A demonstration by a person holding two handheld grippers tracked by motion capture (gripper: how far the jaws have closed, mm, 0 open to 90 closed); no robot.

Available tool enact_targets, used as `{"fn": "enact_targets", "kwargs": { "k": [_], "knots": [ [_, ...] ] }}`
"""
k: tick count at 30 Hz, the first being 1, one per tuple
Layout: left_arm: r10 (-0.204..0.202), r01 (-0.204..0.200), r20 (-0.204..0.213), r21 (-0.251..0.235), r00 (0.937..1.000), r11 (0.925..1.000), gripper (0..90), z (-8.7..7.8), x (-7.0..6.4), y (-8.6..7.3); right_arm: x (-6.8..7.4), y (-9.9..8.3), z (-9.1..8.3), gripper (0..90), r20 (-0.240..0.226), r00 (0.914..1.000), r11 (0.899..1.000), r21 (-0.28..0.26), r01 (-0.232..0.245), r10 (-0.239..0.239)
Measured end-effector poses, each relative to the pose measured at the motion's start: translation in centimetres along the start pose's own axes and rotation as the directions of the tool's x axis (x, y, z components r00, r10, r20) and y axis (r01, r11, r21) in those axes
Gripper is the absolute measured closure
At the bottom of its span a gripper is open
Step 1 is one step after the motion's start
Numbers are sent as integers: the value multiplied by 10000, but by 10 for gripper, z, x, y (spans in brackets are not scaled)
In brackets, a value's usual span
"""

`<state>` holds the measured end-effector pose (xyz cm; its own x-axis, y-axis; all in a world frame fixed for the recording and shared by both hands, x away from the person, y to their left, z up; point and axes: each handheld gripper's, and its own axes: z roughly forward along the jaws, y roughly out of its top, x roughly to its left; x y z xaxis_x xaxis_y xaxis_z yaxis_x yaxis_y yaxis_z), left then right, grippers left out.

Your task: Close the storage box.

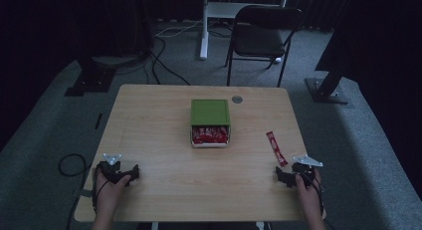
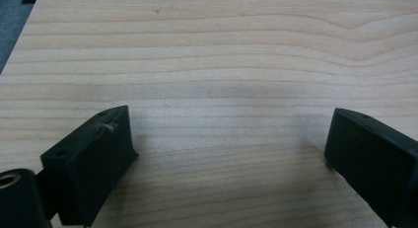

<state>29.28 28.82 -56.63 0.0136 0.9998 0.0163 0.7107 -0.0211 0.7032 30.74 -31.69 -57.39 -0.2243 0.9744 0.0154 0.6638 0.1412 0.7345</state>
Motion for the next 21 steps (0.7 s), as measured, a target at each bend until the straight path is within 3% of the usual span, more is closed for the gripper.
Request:
{"fn": "enact_targets", "kwargs": {
  "k": [10, 21],
  "knots": [
    [-407, 408, -367, 37, 9985, 9992, 23, 2, -3, 2, 0, 0, 0, 116, 4, 10000, 10000, 1, -5, 5],
    [-504, 506, -464, 42, 9977, 9987, 21, 3, -4, 3, 0, 0, 0, 116, 1, 10000, 10000, -1, -6, 6]
  ]
}}
